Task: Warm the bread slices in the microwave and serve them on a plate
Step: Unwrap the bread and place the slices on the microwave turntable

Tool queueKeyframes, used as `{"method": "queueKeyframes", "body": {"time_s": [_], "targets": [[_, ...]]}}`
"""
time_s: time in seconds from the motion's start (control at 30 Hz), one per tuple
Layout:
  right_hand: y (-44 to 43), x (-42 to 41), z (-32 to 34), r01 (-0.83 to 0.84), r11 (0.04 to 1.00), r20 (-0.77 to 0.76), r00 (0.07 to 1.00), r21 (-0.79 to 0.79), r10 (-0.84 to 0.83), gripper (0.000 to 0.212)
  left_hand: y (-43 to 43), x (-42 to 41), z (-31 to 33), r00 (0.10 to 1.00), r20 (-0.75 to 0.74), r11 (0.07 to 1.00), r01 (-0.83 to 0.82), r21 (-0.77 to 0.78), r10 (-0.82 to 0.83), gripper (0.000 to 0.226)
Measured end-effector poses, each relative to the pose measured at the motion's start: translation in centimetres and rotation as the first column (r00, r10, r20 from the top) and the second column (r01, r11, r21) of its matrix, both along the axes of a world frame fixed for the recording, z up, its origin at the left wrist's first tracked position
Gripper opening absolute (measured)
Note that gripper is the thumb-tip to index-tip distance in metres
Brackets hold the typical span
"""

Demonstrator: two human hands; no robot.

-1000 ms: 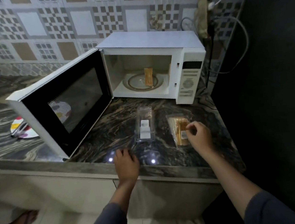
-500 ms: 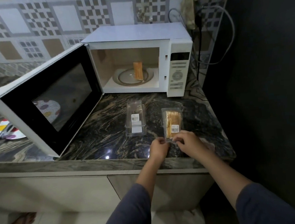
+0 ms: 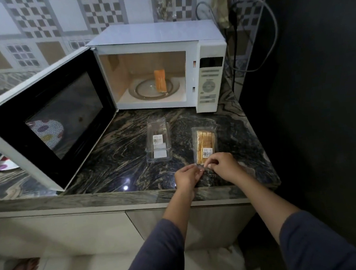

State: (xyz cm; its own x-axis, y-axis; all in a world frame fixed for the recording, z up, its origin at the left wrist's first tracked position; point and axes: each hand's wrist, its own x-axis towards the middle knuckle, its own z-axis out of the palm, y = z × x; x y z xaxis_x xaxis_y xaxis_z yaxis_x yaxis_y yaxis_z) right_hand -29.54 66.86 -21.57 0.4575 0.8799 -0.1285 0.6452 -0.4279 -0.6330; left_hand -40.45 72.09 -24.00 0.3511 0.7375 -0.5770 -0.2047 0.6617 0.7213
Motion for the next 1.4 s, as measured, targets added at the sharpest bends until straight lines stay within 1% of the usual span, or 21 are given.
{"method": "queueKeyframes", "body": {"time_s": [0.1,0.2,0.4,0.43,0.53,0.6,0.7,0.8,0.87,0.93,0.97,1.0,1.07,1.13,1.23,1.3,1.33,1.4], "targets": [[0.2,0.4,0.7,-0.031,0.999,-0.03,0.999,-0.039,0.03,0.018,0.0,0.1,0.1,1.0,-0.006,1.0,-0.019,-0.022,0.019,0.012],[0.4,0.6,1.3,-0.058,0.996,-0.036,0.998,-0.075,0.055,0.019,-0.2,-0.1,0.2,1.0,0.001,1.0,-0.014,-0.025,0.014,0.016],[0.6,0.4,1.7,-0.07,0.99,-0.022,0.997,-0.121,0.068,0.02,-0.3,-0.6,0.3,1.0,0.012,1.0,0.002,-0.019,-0.002,0.014],[0.6,0.4,2.0,-0.064,0.993,-0.045,0.997,-0.098,0.06,0.018,-0.3,-0.7,0.3,1.0,0.016,1.0,0.003,-0.017,-0.003,0.013],[1.0,0.6,4.1,-0.046,0.999,-0.149,0.988,0.027,0.049,0.013,-0.1,-0.8,0.1,1.0,0.024,1.0,-0.004,-0.014,0.004,0.021],[1.5,0.8,5.9,-0.035,0.994,-0.145,0.988,0.107,0.05,0.014,0.0,-0.8,0.1,1.0,0.031,1.0,-0.001,-0.021,0.002,0.02],[2.0,1.2,8.4,0.027,0.965,-0.047,0.999,0.26,-0.016,0.015,0.0,-0.9,0.0,0.999,0.033,1.0,0.01,-0.022,-0.009,0.02],[2.5,1.7,9.7,0.088,0.905,0.082,0.988,0.416,-0.134,0.015,-0.1,-0.9,-0.3,1.0,0.019,1.0,0.022,-0.002,-0.022,0.022],[2.9,1.9,9.7,0.123,0.874,0.169,0.959,0.47,-0.226,0.013,-0.1,-1.0,-0.4,0.999,0.016,0.999,0.031,0.018,-0.032,0.023],[3.4,1.9,9.4,0.157,0.854,0.282,0.901,0.495,-0.329,0.012,-0.1,-1.1,-0.5,0.999,0.03,0.999,0.039,0.034,-0.04,0.026],[3.6,1.8,9.1,0.17,0.84,0.304,0.88,0.516,-0.365,0.013,-0.1,-1.2,-0.6,0.999,0.035,0.998,0.04,0.039,-0.041,0.027],[3.8,1.6,9.0,0.179,0.818,0.28,0.882,0.546,-0.38,0.015,-0.1,-1.2,-0.7,0.998,0.037,0.998,0.041,0.046,-0.042,0.027],[4.0,0.7,8.6,0.195,0.764,0.18,0.909,0.614,-0.377,0.02,-0.2,-1.3,-0.6,0.999,0.026,0.997,0.045,0.061,-0.046,0.027],[4.2,0.1,8.0,0.193,0.732,0.145,0.917,0.654,-0.372,0.021,-0.3,-1.2,-0.6,0.999,0.023,0.996,0.043,0.073,-0.045,0.028],[4.5,-0.3,6.5,0.175,0.756,0.145,0.931,0.631,-0.337,0.016,-0.4,-1.2,-0.5,0.999,0.031,0.997,0.042,0.07,-0.044,0.03],[4.8,-0.3,5.7,0.217,0.817,0.135,0.932,0.534,-0.336,0.011,-0.3,-1.2,-0.5,0.998,0.035,0.998,0.04,0.055,-0.042,0.029],[5.0,-0.3,5.4,0.249,0.859,0.12,0.935,0.448,-0.334,0.015,-0.2,-1.1,-0.5,0.998,0.037,0.998,0.039,0.047,-0.041,0.028],[5.4,-0.1,5.1,0.291,0.926,0.065,0.947,0.241,-0.315,0.037,-0.1,-1.0,-0.4,0.999,0.027,0.999,0.04,0.034,-0.041,0.026]]}}
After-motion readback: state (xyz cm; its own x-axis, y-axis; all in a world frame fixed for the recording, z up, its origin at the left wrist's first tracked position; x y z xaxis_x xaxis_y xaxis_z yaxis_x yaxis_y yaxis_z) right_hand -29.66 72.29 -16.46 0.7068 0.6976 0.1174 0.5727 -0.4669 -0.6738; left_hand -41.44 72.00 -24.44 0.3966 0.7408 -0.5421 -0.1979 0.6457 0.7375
